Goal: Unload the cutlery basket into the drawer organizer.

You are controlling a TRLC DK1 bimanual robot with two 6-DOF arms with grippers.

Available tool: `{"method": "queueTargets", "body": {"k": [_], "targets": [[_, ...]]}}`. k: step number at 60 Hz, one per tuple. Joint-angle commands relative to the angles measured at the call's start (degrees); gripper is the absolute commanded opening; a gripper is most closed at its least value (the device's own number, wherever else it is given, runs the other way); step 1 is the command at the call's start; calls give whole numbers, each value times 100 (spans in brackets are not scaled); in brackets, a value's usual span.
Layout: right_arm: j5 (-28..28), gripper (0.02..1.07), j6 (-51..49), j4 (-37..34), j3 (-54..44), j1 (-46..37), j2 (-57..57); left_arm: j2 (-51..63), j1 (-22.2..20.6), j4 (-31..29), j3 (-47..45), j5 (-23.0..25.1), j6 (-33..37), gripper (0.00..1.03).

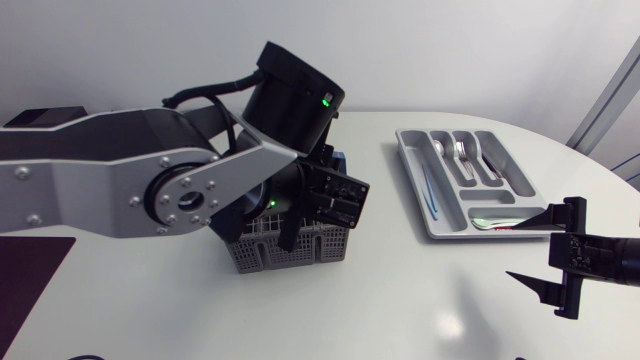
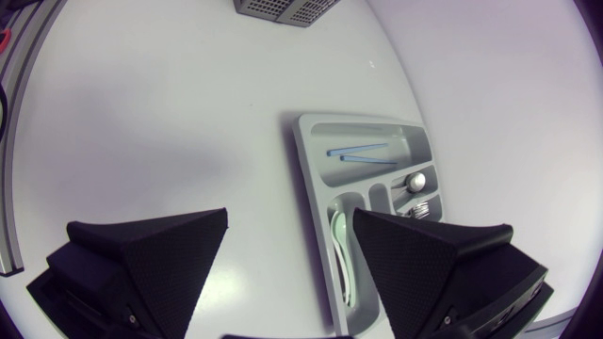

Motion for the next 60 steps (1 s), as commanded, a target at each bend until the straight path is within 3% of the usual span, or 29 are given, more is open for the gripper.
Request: {"method": "queueTargets", "body": {"k": [1, 16, 26, 33, 44, 49, 54, 60], "targets": [[-163, 98, 343, -49, -240, 53, -370, -244, -81, 75, -134, -111, 120, 4], [-409, 98, 1363, 601, -521, 238, -1188, -586, -108, 233, -266, -305, -21, 4], [-400, 98, 2593, 1348, -732, 493, -1820, -797, -152, 259, -222, -437, -319, 4], [-374, 98, 3182, 1410, -776, 669, -2181, -868, -187, 242, -152, -533, -539, 4], [57, 98, 4729, 1577, -829, 1512, -2928, -446, -336, 75, 552, -568, -1893, 4], [892, 97, 5283, 1647, -899, 2347, -3156, -50, -433, -119, 1035, -595, -2789, 4], [1647, 89, 5749, 1744, -899, 3156, -3148, 301, -442, -558, 1641, -551, -3738, 4], [1823, 87, 6188, 1832, -890, 3622, -3174, 758, -398, -1103, 2274, -349, -4688, 5]]}}
